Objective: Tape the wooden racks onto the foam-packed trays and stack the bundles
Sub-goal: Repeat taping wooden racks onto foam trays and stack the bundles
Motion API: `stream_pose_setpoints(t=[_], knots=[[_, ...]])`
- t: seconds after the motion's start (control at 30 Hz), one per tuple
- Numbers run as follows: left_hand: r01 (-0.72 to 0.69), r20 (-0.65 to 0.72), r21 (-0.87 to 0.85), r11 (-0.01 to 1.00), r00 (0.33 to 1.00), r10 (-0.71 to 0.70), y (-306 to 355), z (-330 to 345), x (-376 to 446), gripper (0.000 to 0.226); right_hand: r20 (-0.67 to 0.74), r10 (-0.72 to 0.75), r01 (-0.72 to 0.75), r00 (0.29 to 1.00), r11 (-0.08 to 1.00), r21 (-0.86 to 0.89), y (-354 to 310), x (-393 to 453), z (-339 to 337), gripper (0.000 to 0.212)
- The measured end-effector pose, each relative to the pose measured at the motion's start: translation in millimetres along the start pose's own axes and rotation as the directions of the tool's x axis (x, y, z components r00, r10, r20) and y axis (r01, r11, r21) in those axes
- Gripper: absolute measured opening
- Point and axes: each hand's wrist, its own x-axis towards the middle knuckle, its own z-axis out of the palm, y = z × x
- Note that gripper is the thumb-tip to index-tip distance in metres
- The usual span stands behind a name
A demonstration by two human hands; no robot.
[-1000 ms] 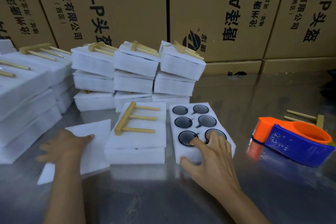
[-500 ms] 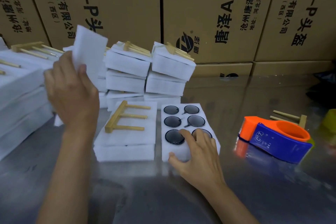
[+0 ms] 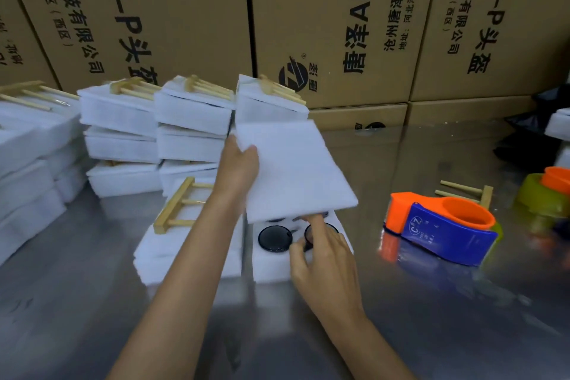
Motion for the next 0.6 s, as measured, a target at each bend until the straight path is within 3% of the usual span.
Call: stream_pose_setpoints(t=[0.07,0.17,0.27,0.37,0.47,0.6], knots=[[0.085,0.063,0.092,0.992,0.994,-0.091,-22.6,10.6,-5.1,0.048,-0.025,0.011,-0.010,1.000,0.999,0.033,0.8,-0.3,-1.6,0.017],[0.106,0.136,0.254,0.961,0.980,-0.144,-49.9,14.8,-7.6,0.050,-0.087,0.055,-0.042,0.995,0.988,0.149,5.4,0.7,-3.4,0.023],[0.103,0.200,0.308,0.946,0.965,-0.170,-60.9,15.0,-4.9,0.055,-0.251,0.225,-0.135,0.941,0.934,0.332,14.8,4.8,-9.5,0.021],[0.086,0.208,0.356,0.931,0.963,-0.169,-64.6,15.3,-4.5,0.060,-0.284,0.473,-0.241,0.834,0.776,0.582,23.0,9.5,-16.9,0.023],[0.102,0.221,0.376,0.921,0.955,-0.196,-69.3,16.0,-4.6,0.063,-0.175,0.604,-0.348,0.778,0.645,0.680,30.0,14.1,-21.9,0.020],[0.117,0.247,0.390,0.914,0.942,-0.226,-71.5,14.8,0.8,0.063,0.174,0.533,-0.513,0.828,0.594,0.619,29.6,12.0,-16.4,0.027]])
